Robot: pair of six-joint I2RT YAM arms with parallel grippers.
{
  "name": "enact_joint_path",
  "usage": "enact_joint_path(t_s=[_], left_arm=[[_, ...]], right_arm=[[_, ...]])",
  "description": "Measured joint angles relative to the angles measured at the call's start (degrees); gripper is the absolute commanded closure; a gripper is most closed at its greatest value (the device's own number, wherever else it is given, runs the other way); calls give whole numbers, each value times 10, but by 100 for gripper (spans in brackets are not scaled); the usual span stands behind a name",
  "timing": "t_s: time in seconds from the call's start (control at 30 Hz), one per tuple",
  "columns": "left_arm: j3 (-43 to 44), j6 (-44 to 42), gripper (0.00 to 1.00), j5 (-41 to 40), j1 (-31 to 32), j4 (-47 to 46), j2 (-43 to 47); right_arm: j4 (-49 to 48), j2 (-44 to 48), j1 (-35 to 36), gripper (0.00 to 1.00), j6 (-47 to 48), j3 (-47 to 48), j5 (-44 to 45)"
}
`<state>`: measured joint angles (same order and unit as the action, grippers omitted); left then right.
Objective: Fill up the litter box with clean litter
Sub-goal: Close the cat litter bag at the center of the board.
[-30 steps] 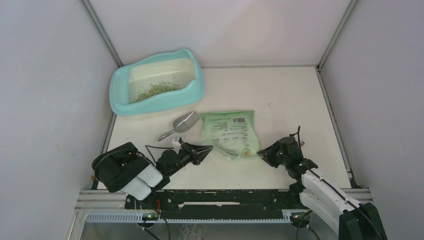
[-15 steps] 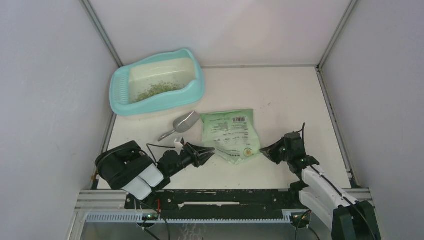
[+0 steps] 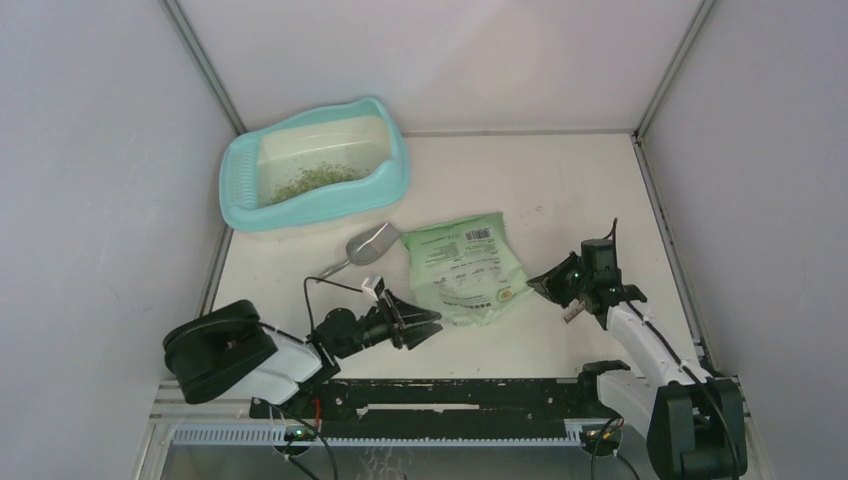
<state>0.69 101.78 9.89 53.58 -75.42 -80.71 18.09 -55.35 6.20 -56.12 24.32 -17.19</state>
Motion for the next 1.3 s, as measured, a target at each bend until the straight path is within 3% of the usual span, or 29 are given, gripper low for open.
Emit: enact_joint_path(t_s=[0.2, 0.33, 0.4, 0.5, 0.57, 0.83, 1.0, 1.3], left_arm=[[0, -45, 52, 13, 12, 131, 139], [16, -124, 42, 3, 13, 393, 326], [52, -169, 42, -16, 10, 536, 403], [112, -227, 45, -22, -21, 657, 445], [149, -265, 46, -20, -40, 696, 423], [342, -435, 47, -7, -45, 845, 191], [479, -516, 48, -7, -43, 879, 79], [526, -565, 50, -8, -22, 868, -97]], right_arm=[[27, -42, -57, 100, 49, 33, -25], [33, -71, -89, 100, 82, 55, -45], [36, -87, -100, 100, 97, 66, -54], [37, -114, -113, 100, 119, 80, -70], [37, -128, -118, 100, 130, 85, -76], [55, -172, -122, 100, 171, 129, -83], [57, -189, -125, 100, 189, 149, -89], [52, -213, -134, 100, 194, 149, -107]])
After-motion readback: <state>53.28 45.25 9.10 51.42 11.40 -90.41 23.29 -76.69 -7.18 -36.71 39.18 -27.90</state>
